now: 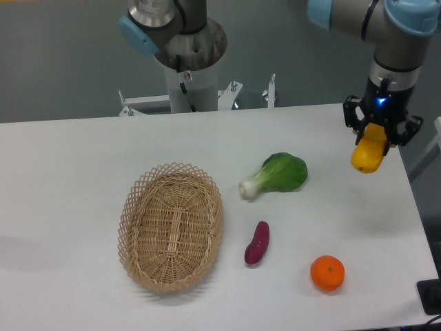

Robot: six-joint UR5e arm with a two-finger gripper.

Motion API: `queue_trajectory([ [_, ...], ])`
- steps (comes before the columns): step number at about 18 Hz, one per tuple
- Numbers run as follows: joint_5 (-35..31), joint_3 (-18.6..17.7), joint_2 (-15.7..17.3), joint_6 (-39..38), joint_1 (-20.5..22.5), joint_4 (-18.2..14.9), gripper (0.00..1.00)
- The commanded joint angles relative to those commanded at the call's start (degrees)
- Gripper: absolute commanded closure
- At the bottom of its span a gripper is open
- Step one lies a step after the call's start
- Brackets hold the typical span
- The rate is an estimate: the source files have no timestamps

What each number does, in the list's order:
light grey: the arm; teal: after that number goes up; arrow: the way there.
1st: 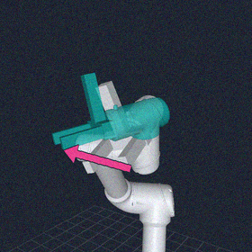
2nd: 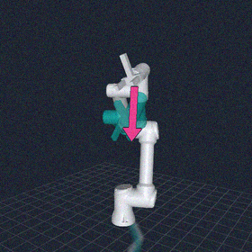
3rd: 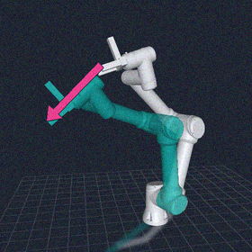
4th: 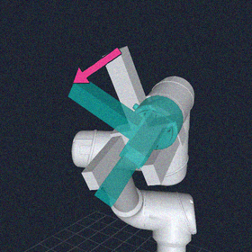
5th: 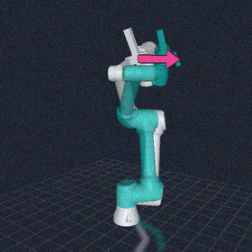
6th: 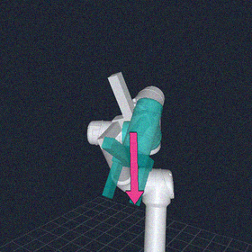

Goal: Place the mango on the table
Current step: 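Lower the held yellow mango with the gripper onto the table beside the bok choy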

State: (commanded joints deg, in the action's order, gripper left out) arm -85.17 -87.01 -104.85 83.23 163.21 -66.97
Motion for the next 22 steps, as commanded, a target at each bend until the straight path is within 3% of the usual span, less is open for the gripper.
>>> queue_trajectory([
  [9, 0.09, -1.67, -0.18, -0.17, -0.44, 1.14, 0.43],
  [14, 0.09, -6.93, -0.09, -1.05, -0.79, 9.04, 0.43],
  [17, 0.09, -8.70, -0.70, -2.54, -1.05, 11.07, 0.43],
  [22, 0.09, -9.14, -5.44, -3.43, -3.16, 18.09, 0.44],
])
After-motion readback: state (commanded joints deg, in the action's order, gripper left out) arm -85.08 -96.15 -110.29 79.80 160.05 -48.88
